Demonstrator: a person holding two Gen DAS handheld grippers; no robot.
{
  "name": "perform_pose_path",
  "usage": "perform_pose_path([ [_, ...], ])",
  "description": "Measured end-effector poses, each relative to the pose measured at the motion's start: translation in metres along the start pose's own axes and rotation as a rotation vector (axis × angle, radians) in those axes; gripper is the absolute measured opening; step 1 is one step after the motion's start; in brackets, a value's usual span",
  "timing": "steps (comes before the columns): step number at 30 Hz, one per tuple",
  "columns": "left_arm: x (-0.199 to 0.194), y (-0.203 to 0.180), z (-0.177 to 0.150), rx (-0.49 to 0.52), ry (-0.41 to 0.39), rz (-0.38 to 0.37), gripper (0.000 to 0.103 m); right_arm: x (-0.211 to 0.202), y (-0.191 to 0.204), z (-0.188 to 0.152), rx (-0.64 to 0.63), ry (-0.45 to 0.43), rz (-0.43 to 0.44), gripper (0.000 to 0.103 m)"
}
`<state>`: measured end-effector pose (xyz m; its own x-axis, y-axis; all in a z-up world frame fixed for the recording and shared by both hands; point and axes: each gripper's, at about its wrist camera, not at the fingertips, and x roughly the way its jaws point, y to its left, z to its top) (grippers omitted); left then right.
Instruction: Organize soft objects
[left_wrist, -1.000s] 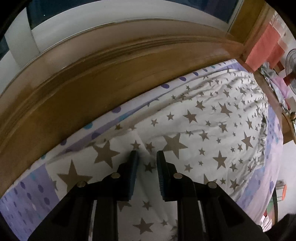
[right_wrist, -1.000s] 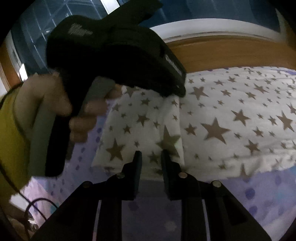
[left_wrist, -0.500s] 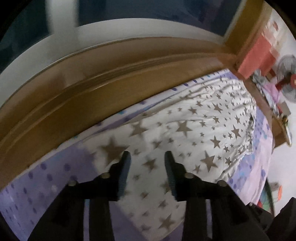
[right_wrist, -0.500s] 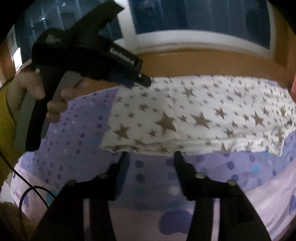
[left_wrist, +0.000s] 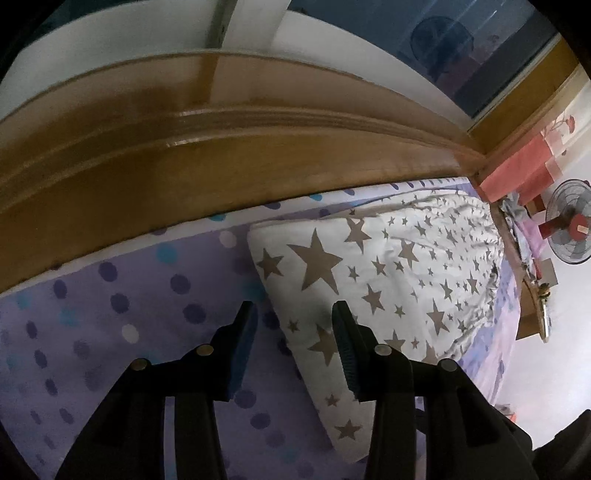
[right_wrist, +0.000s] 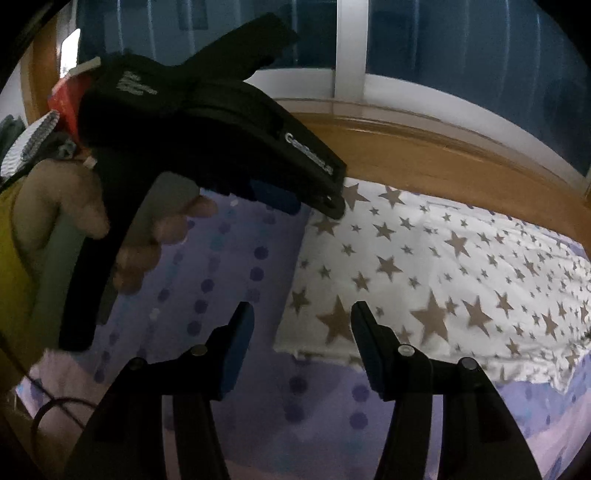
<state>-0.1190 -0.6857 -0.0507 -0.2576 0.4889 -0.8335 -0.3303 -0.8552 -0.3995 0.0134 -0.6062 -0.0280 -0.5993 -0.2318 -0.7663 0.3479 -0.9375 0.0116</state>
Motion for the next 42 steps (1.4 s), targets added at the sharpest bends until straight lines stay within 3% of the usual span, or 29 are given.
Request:
perform_pose_path([
  [7, 0.009, -0.004, -0.002, 0.036, 0.006, 0.001, 0.042, 0.024, -0.007, 0.004, 0.052, 0.045, -0.004, 0.055],
  [21, 0.016, -0.009, -0.002, 0.040, -0.012, -0.022, 0.043, 0.033, -0.001, 0.002, 0.012, 0.053, -0.053, 0.055],
  [23, 0.017, -0.009, -0.001, 0.036, -0.015, -0.026, 0.043, 0.033, -0.003, 0.001, 0.018, 0.047, -0.075, 0.043],
  [28, 0.018, -0.010, -0.001, 0.028, -0.022, -0.032, 0.043, 0.033, -0.005, 0.002, 0.030, 0.046, -0.075, 0.039],
  [36, 0.019, 0.000, 0.000, -0.036, -0.045, -0.090, 0.042, 0.029, -0.024, 0.004, 0.130, 0.033, -0.008, 0.021],
  [37, 0.019, 0.001, -0.001, -0.041, -0.053, -0.094, 0.040, 0.027, -0.027, 0.004, 0.145, 0.026, 0.008, 0.020],
  [39, 0.016, 0.001, -0.001, -0.045, -0.069, -0.095, 0.026, 0.023, -0.033, 0.004, 0.176, 0.012, 0.041, 0.016],
  [42, 0.010, 0.000, 0.000, -0.059, -0.087, -0.114, 0.021, 0.015, -0.039, 0.003, 0.209, -0.016, 0.075, 0.015],
])
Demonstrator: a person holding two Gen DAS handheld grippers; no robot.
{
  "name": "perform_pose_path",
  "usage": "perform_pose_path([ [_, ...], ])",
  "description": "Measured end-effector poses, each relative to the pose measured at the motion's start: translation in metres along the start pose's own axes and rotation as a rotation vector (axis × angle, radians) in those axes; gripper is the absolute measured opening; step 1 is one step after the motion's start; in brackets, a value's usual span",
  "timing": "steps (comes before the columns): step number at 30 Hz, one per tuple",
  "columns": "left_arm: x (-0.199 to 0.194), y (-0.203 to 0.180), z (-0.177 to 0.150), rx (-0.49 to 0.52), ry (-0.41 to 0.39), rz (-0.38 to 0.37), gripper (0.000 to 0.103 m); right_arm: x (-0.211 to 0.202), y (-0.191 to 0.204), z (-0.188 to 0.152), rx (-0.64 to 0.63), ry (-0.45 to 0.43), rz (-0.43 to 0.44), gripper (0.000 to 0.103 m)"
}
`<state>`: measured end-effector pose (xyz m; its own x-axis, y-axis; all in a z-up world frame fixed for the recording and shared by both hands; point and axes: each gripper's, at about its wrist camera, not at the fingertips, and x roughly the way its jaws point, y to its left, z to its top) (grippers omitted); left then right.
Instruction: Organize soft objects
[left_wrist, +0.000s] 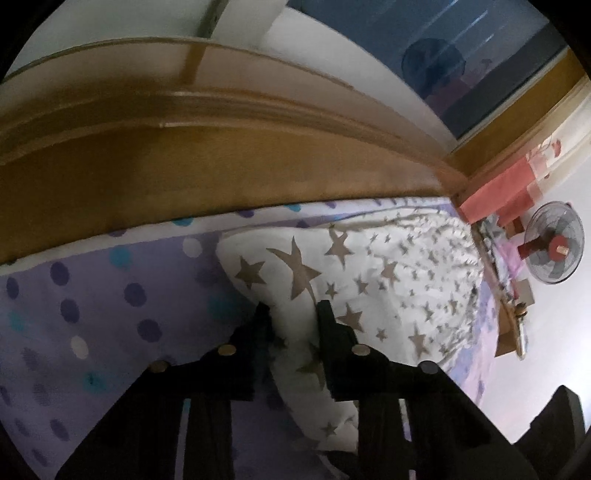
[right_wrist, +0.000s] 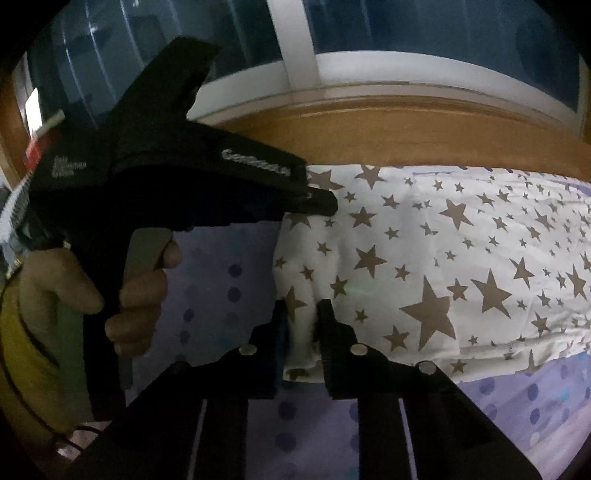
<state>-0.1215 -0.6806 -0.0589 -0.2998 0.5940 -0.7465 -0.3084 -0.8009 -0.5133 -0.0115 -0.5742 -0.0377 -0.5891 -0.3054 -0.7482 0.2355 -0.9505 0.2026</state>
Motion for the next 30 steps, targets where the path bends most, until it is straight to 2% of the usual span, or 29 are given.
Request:
perform_pose_path([
  [5, -0.010, -0.015, 0.004, 0.015, -0.027, -0.013, 0.019, -0.012, -0.003, -0.001, 0.032, -0.046, 0.031, 0.014],
  [6, -0.012, -0.019, 0.005, 0.026, -0.034, -0.017, 0.019, -0.019, -0.015, 0.000, 0.035, -0.056, 0.035, 0.014],
  [9, -0.016, -0.033, 0.008, 0.063, -0.051, -0.011, 0.018, -0.039, -0.013, 0.002, 0.037, -0.083, 0.049, 0.014],
  [16, -0.014, -0.067, 0.026, 0.089, -0.064, 0.021, 0.018, -0.071, -0.039, 0.016, 0.104, -0.138, 0.162, 0.014],
  [23, 0.005, -0.119, 0.041, 0.112, -0.064, 0.088, 0.018, -0.083, -0.106, 0.026, 0.209, -0.177, 0.278, 0.014],
  [25, 0.015, -0.134, 0.040, 0.116, -0.054, 0.108, 0.018, -0.080, -0.132, 0.024, 0.264, -0.171, 0.316, 0.014],
  [30, 0.053, -0.164, 0.037, 0.122, -0.025, 0.190, 0.018, -0.063, -0.186, 0.012, 0.364, -0.132, 0.340, 0.014],
])
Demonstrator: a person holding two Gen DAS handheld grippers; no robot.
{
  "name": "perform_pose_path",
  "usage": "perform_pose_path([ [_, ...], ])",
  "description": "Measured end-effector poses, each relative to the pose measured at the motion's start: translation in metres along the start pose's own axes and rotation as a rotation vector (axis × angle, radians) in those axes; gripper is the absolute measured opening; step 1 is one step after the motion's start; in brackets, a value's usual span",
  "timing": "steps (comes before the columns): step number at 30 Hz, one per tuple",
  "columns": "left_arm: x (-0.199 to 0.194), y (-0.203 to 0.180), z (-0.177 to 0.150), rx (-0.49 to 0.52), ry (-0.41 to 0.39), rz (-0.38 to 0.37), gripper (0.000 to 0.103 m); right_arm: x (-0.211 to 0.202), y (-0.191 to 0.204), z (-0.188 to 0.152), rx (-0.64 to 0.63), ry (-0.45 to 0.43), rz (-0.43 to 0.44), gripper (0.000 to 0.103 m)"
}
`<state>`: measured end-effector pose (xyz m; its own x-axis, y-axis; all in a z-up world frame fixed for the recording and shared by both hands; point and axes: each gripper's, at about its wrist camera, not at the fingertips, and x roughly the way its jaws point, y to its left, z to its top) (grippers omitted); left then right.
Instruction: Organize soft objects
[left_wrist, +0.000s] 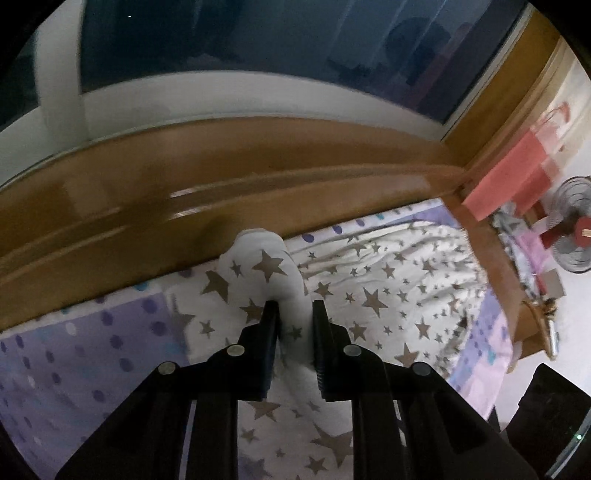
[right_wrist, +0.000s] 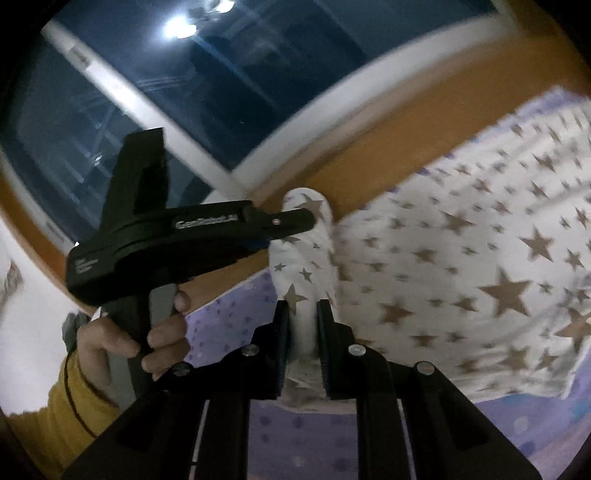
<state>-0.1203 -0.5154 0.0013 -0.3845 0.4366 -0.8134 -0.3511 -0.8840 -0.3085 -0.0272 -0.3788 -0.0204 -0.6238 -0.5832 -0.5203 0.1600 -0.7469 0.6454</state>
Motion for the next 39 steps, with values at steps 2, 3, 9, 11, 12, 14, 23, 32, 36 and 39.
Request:
perform_pose_path([
  [2, 0.009, -0.009, -0.002, 0.010, 0.006, 0.021, 0.018, 0.002, -0.017, 0.003, 0.012, 0.025, -0.012, 0.014],
  [3, 0.011, -0.013, -0.003, 0.014, 0.009, 0.024, 0.019, 0.004, -0.021, 0.005, 0.005, 0.036, -0.022, 0.014],
  [9, 0.002, -0.026, -0.004, -0.024, -0.034, 0.070, 0.020, 0.017, -0.046, 0.004, -0.047, 0.136, -0.082, 0.014],
  [11, -0.011, -0.028, -0.005, -0.037, -0.067, 0.101, 0.020, 0.020, -0.051, 0.005, -0.069, 0.167, -0.089, 0.015],
  [12, -0.017, -0.027, -0.006, -0.048, -0.081, 0.115, 0.020, 0.020, -0.052, 0.007, -0.075, 0.183, -0.086, 0.016],
  [14, -0.027, -0.023, -0.012, -0.079, -0.099, 0.137, 0.020, 0.016, -0.054, 0.013, -0.097, 0.223, -0.082, 0.019],
  [23, -0.026, 0.009, -0.069, -0.224, -0.047, 0.135, 0.020, 0.015, -0.024, 0.065, -0.317, 0.205, -0.028, 0.021],
  [32, 0.003, -0.004, -0.091, -0.112, 0.011, 0.167, 0.024, 0.121, -0.011, 0.080, -0.417, 0.330, -0.108, 0.019],
  [36, 0.003, 0.005, -0.090, -0.141, 0.012, 0.123, 0.025, 0.134, -0.014, 0.088, -0.400, 0.331, -0.093, 0.017],
  [39, 0.003, 0.009, -0.090, -0.159, 0.015, 0.097, 0.025, 0.134, -0.014, 0.088, -0.421, 0.335, -0.090, 0.017],
])
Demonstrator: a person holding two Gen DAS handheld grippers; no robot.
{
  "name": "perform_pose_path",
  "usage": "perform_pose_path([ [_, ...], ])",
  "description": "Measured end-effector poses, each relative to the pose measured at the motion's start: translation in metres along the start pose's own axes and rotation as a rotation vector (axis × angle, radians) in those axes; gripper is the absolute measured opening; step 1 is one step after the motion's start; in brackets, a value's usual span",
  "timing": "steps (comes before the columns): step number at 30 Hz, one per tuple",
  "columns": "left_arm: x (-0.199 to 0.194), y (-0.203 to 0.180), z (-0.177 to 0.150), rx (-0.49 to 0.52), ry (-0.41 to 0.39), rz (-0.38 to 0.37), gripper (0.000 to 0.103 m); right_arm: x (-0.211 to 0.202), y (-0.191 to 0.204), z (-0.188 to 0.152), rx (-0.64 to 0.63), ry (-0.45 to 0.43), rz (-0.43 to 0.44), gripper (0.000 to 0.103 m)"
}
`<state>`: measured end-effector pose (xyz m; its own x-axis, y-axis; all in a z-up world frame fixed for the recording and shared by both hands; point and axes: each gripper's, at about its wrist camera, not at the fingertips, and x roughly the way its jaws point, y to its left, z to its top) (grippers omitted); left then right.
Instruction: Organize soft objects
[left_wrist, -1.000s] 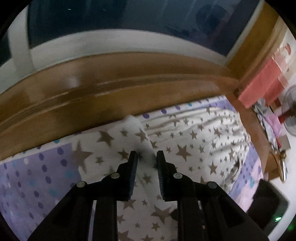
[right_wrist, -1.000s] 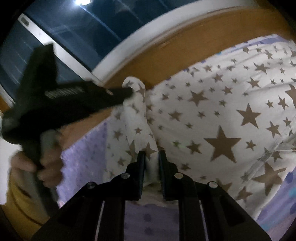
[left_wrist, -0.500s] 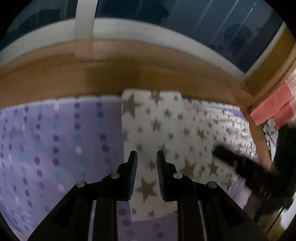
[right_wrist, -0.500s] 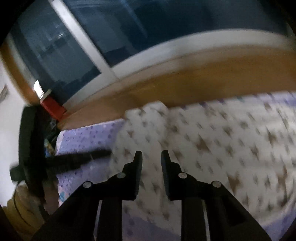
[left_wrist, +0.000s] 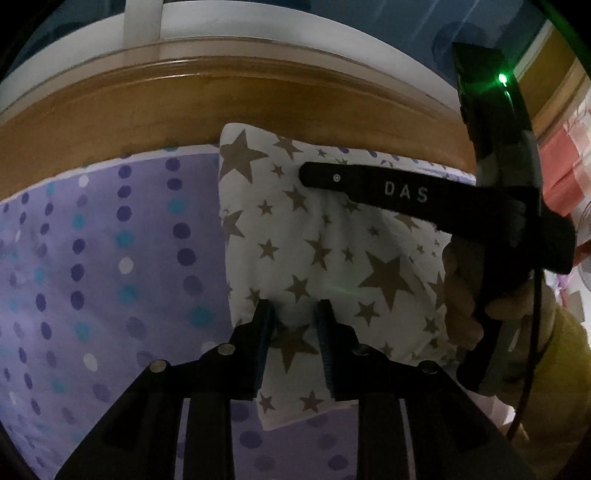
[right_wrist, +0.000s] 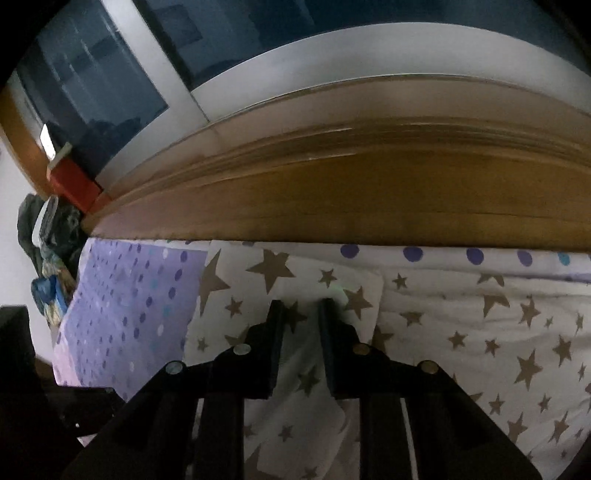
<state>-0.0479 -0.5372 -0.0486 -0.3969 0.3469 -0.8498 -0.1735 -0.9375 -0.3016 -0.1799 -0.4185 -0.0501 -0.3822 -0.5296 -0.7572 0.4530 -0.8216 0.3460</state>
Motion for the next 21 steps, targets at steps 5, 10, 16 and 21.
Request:
perform_pose_path([
  [5, -0.012, 0.004, 0.004, -0.003, 0.009, -0.015, 0.025, -0.033, 0.005, -0.011, 0.036, -0.016, -0.031, 0.027],
  [10, -0.012, -0.001, 0.011, 0.010, -0.001, -0.030, 0.025, -0.076, 0.027, -0.057, -0.047, -0.020, -0.105, 0.049],
  [16, 0.000, -0.012, 0.008, 0.046, 0.008, -0.014, 0.025, -0.078, 0.040, -0.114, -0.044, 0.060, -0.136, 0.050],
  [21, -0.002, -0.003, 0.003, 0.017, 0.003, -0.040, 0.026, -0.073, 0.044, -0.138, -0.042, 0.062, -0.184, 0.052],
])
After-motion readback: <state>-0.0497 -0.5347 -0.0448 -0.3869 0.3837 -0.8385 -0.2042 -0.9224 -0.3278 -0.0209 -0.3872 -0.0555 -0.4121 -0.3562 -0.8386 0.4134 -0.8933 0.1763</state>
